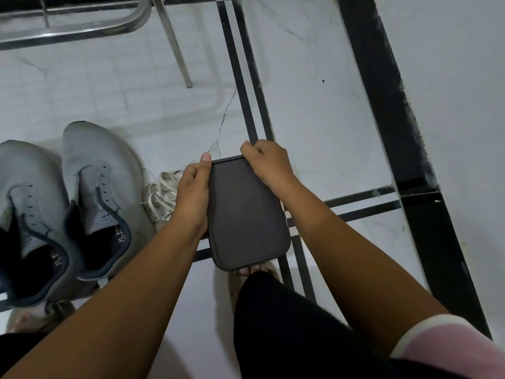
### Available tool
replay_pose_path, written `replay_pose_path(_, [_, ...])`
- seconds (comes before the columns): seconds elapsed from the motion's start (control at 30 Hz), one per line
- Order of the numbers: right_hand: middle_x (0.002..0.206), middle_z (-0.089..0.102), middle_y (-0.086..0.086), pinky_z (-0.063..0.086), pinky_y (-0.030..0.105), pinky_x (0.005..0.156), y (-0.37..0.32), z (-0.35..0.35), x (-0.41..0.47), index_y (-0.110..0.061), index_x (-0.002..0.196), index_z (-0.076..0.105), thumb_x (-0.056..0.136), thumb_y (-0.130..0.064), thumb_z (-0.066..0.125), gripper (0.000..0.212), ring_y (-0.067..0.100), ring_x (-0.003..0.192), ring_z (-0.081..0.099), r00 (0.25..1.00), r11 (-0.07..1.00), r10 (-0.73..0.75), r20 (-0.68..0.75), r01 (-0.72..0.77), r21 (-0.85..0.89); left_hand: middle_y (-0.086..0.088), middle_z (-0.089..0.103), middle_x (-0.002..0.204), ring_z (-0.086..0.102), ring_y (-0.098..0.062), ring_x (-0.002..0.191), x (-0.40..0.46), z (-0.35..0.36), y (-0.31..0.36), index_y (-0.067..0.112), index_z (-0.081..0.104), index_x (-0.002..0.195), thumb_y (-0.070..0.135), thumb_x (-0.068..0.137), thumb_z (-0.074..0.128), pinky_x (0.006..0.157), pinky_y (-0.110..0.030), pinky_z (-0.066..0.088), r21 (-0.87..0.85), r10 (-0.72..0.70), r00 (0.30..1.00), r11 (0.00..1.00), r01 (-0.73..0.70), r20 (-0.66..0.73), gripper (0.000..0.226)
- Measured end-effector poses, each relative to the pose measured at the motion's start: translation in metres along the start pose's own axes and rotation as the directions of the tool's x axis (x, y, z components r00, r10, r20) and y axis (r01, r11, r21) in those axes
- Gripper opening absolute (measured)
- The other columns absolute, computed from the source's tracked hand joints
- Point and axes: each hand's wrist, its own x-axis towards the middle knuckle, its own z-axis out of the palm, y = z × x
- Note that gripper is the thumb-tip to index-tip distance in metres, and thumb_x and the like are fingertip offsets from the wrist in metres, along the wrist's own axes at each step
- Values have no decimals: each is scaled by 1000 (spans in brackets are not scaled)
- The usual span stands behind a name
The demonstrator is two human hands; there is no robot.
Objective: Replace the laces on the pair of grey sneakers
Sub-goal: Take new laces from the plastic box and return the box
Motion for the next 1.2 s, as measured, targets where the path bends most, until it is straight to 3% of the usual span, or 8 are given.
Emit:
replay_pose_path(0.17, [61,41,-6,32,23,55,2,-2,-12,-17,67,39,96,-51,45,45,9,58,41,999,999,-45,-29,46,26,1,67,98,64,-11,85,-8,0,0,17,57,108,55,94,45,71,-29,55,74,32,999,997,-31,-3,42])
replay_pose_path(0.27, [80,58,-7,42,25,65,8,-3,-36,-21,97,51,98,-57,31,41,7,76,56,995,997,-65,-76,68,44,5,57,117,57,-9,104,-22,-6,-7,22,46,128,58,96,33,84,-26,46,277,136,990,953,-124,-24,50])
replay_pose_path(0.4, [116,62,-2,52,41,87,31,17,-87,-22,126,46,93,-67,17,63,18,107,60,985,999,11,-171,-20,-49,10,53,115,54,-6,100,-71,-15,-40,18,41,130,48,96,38,70,-8,39,406,203,979,892,-199,33,46])
replay_pose_path(0.53, [132,57,-1,51,42,94,44,23,-111,-22,140,36,89,-70,11,75,21,117,57,973,984,-13,-230,-29,-175,9,59,109,59,-13,100,-87,-19,-65,22,49,125,58,90,43,80,-26,48,475,184,982,868,-143,-40,50])
replay_pose_path(0.77, [130,57,0,52,34,88,48,29,-119,-19,141,36,89,-67,14,74,19,112,60,947,966,-59,-316,-25,-256,5,63,101,61,-19,91,-85,-14,-69,25,51,119,66,83,51,73,-31,47,601,235,964,791,-114,-126,54])
replay_pose_path(0.97, [115,62,0,56,37,78,49,29,-108,-18,129,43,97,-58,18,57,18,100,64,951,965,-58,-305,-25,-262,5,62,93,60,-22,89,-79,-15,-63,23,52,108,69,86,38,73,-33,46,636,254,963,759,-138,-93,53])
replay_pose_path(1.1, [86,56,-3,42,30,67,41,11,-99,-18,97,49,100,-53,21,45,15,81,56,980,996,49,-195,-63,-69,8,55,89,53,-19,92,-71,-21,-45,19,53,102,68,89,18,78,-33,38,642,219,973,757,-123,-73,62])
replay_pose_path(1.2, [87,50,-9,37,26,78,20,-6,-73,-20,109,57,100,-56,22,51,9,84,47,990,985,123,-67,-114,128,6,53,103,48,-15,98,-46,-15,-20,19,57,112,61,96,17,84,-30,32,556,205,974,823,-118,-98,61])
